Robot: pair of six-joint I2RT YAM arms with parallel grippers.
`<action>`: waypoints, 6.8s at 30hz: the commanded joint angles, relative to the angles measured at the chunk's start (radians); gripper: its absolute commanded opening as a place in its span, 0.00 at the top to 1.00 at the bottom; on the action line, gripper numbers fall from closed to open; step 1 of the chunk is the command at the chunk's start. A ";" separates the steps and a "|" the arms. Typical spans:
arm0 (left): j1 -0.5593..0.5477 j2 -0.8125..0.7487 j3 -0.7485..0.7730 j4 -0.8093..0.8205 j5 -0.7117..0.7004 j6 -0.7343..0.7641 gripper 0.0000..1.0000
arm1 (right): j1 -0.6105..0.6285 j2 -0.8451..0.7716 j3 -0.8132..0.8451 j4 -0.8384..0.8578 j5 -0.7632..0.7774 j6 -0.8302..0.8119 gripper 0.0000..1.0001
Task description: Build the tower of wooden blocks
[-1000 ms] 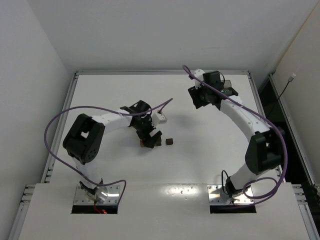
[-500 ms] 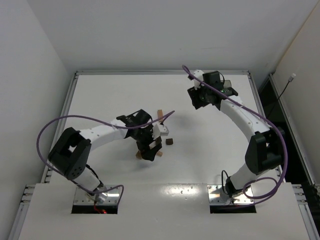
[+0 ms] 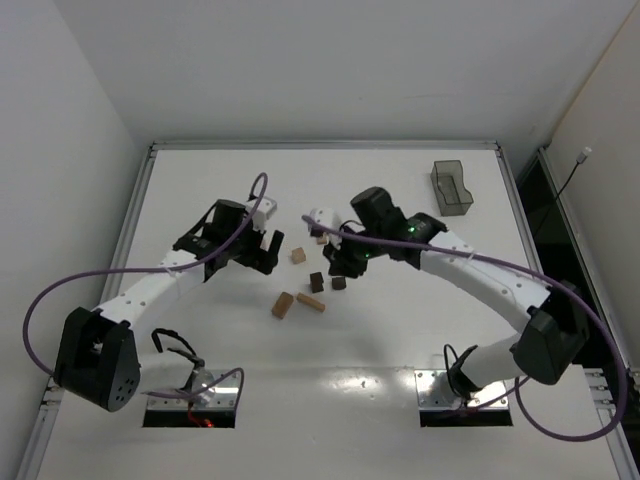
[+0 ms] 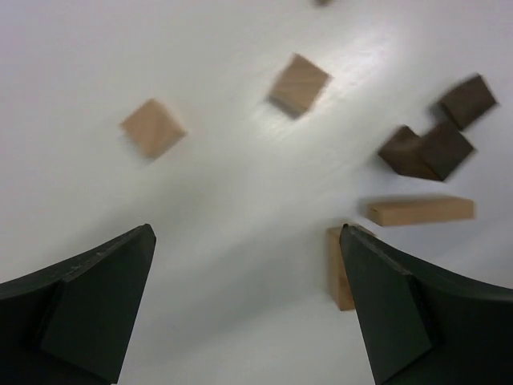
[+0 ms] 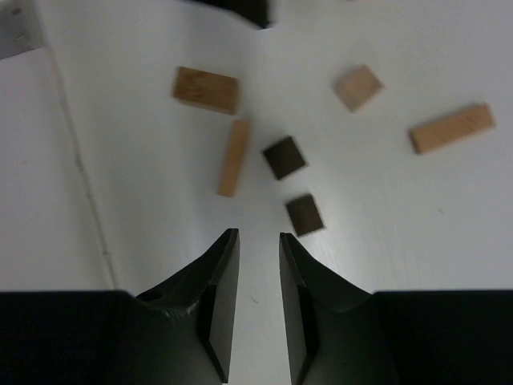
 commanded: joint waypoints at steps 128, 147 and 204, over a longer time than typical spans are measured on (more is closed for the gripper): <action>0.445 0.134 0.202 0.019 -0.031 -0.107 0.00 | -0.422 0.686 0.268 0.441 -0.310 0.931 1.00; 0.445 0.153 0.220 0.010 -0.050 -0.107 0.00 | -0.353 0.803 0.254 0.406 -0.157 1.026 1.00; 0.445 0.191 0.238 0.001 -0.022 -0.107 0.00 | -0.336 0.823 0.353 0.233 0.046 0.956 0.56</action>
